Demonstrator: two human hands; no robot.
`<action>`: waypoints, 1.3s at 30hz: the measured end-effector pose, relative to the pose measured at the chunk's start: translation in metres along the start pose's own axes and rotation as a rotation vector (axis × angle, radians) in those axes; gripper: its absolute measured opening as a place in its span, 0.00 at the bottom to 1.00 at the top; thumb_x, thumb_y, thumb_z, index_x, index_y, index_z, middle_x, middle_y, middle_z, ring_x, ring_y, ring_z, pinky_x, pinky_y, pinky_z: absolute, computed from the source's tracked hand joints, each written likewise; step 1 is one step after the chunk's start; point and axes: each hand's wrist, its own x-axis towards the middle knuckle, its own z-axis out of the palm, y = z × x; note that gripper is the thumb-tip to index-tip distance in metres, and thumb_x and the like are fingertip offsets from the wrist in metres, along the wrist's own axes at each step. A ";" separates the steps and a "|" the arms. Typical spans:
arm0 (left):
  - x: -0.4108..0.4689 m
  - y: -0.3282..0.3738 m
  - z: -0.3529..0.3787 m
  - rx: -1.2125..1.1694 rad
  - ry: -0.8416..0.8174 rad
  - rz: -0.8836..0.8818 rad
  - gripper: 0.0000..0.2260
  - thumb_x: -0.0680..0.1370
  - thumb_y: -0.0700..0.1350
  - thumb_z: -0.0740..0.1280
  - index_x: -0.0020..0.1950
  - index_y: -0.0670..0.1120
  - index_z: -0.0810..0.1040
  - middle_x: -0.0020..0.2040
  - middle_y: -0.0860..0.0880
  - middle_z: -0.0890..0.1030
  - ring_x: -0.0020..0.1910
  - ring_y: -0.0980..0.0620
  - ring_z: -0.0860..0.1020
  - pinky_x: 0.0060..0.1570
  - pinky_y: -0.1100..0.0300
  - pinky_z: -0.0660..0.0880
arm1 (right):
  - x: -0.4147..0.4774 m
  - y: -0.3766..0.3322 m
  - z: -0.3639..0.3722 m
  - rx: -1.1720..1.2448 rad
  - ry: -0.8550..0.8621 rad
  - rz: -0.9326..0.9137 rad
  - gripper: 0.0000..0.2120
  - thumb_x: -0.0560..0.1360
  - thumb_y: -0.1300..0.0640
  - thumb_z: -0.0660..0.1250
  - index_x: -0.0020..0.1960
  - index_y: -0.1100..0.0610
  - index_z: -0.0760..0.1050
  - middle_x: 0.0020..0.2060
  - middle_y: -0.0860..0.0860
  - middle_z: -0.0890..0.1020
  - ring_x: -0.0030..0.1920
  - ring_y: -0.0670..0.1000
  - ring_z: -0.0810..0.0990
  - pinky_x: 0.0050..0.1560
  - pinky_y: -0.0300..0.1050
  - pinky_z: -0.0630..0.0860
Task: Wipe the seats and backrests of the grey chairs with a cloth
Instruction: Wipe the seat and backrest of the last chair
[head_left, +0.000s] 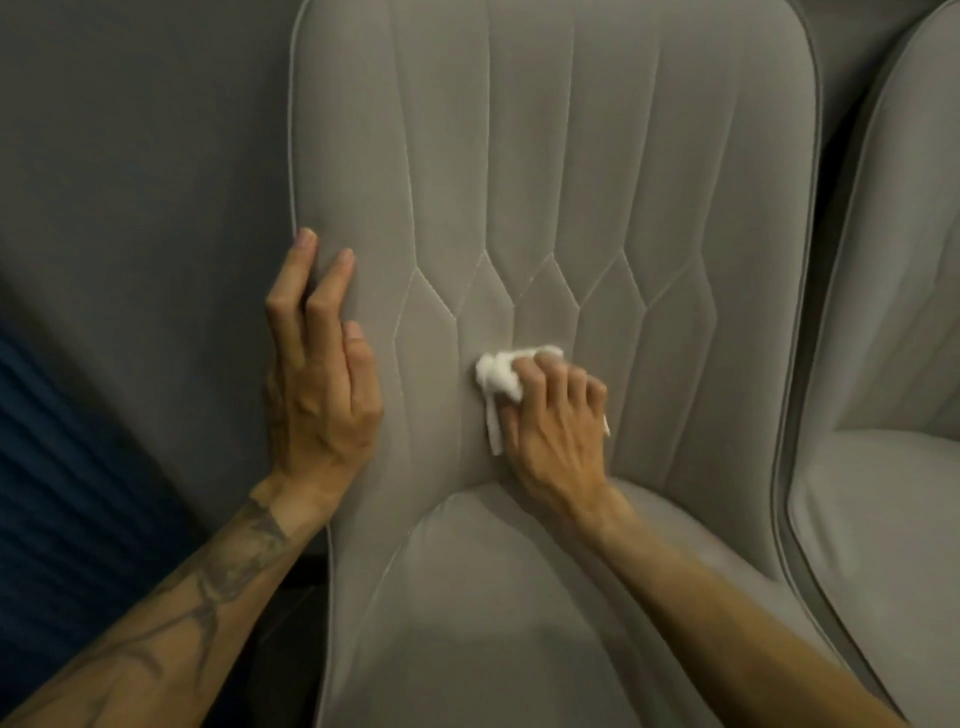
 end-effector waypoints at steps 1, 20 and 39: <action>0.000 0.000 0.000 0.000 0.002 0.003 0.21 0.85 0.35 0.56 0.78 0.37 0.68 0.79 0.33 0.63 0.81 0.40 0.63 0.80 0.63 0.58 | -0.006 0.009 -0.005 -0.024 -0.045 -0.064 0.15 0.82 0.49 0.60 0.65 0.54 0.72 0.62 0.55 0.74 0.54 0.59 0.73 0.56 0.54 0.66; -0.001 0.001 0.000 -0.005 0.020 0.007 0.20 0.85 0.35 0.56 0.78 0.37 0.69 0.79 0.33 0.64 0.81 0.44 0.64 0.79 0.67 0.58 | -0.047 -0.062 -0.005 0.370 -0.338 0.382 0.14 0.83 0.48 0.52 0.60 0.54 0.69 0.54 0.53 0.73 0.52 0.57 0.73 0.55 0.56 0.71; -0.119 0.024 -0.067 0.128 -0.459 -0.239 0.29 0.86 0.39 0.58 0.86 0.49 0.57 0.88 0.51 0.47 0.83 0.57 0.53 0.79 0.56 0.61 | -0.094 -0.094 -0.053 0.181 -0.702 -0.034 0.16 0.82 0.47 0.51 0.59 0.54 0.73 0.55 0.55 0.76 0.52 0.60 0.74 0.52 0.57 0.70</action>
